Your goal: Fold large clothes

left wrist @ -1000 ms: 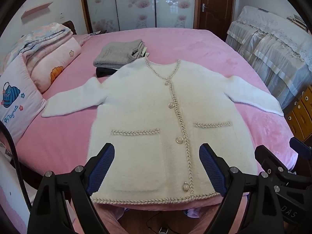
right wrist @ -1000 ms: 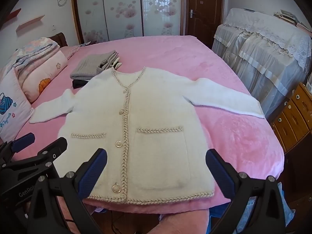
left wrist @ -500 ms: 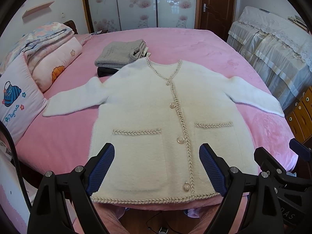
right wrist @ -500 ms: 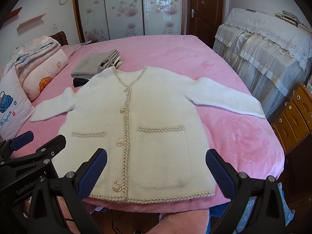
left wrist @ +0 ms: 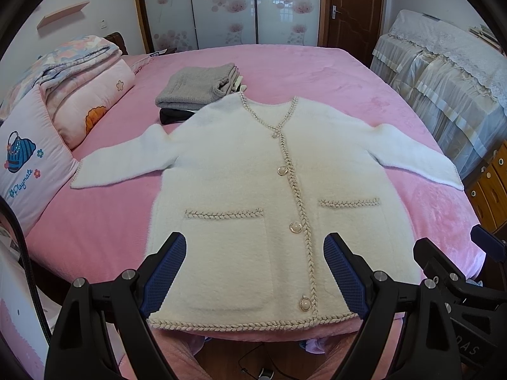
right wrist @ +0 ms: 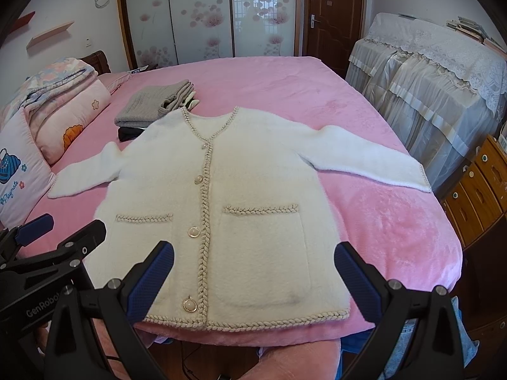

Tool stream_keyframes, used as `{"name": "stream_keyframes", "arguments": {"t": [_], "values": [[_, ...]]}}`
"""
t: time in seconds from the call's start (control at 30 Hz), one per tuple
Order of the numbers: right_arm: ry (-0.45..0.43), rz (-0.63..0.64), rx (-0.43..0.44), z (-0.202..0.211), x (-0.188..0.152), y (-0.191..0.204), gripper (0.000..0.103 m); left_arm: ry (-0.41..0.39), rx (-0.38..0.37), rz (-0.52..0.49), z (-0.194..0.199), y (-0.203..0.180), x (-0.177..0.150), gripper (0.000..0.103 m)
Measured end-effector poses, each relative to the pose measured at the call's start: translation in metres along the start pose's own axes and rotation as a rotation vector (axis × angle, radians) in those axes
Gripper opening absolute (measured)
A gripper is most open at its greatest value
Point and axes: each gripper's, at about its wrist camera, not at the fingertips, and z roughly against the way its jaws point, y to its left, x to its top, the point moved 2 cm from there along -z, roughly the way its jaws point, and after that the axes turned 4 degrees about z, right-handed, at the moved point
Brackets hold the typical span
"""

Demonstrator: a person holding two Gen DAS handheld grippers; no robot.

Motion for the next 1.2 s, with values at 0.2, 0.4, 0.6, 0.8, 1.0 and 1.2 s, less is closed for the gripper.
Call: {"name": "stream_keyframes", "arguments": {"t": [0.2, 0.4, 0.6, 0.8, 1.0, 1.2], "values": [[-0.001, 0.001, -0.003, 0.0001, -0.0002, -0.0001, 0.102, 0.001, 0.0, -0.001, -0.0001, 0.0009, 0.0, 0.088], [0.0, 0.001, -0.002, -0.0003, -0.0006, -0.0007, 0.102, 0.0, 0.0, 0.0, -0.0002, 0.0009, -0.0001, 0.088], [0.002, -0.006, 0.001, -0.0016, -0.0036, -0.0056, 0.102, 0.002, -0.001, -0.001, -0.0004, 0.0006, -0.0008, 0.088], [0.003, -0.008, 0.002, -0.0013, -0.0046, -0.0071, 0.102, 0.004, -0.006, 0.0, -0.0009, 0.0028, -0.0043, 0.088], [0.003, -0.007, 0.003, -0.0012, -0.0041, -0.006, 0.102, -0.002, 0.001, -0.008, 0.0001, 0.0005, -0.0048, 0.088], [-0.001, -0.009, 0.001, -0.0012, -0.0053, -0.006, 0.102, -0.025, -0.007, -0.013, 0.0068, -0.0021, -0.0036, 0.088]]}}
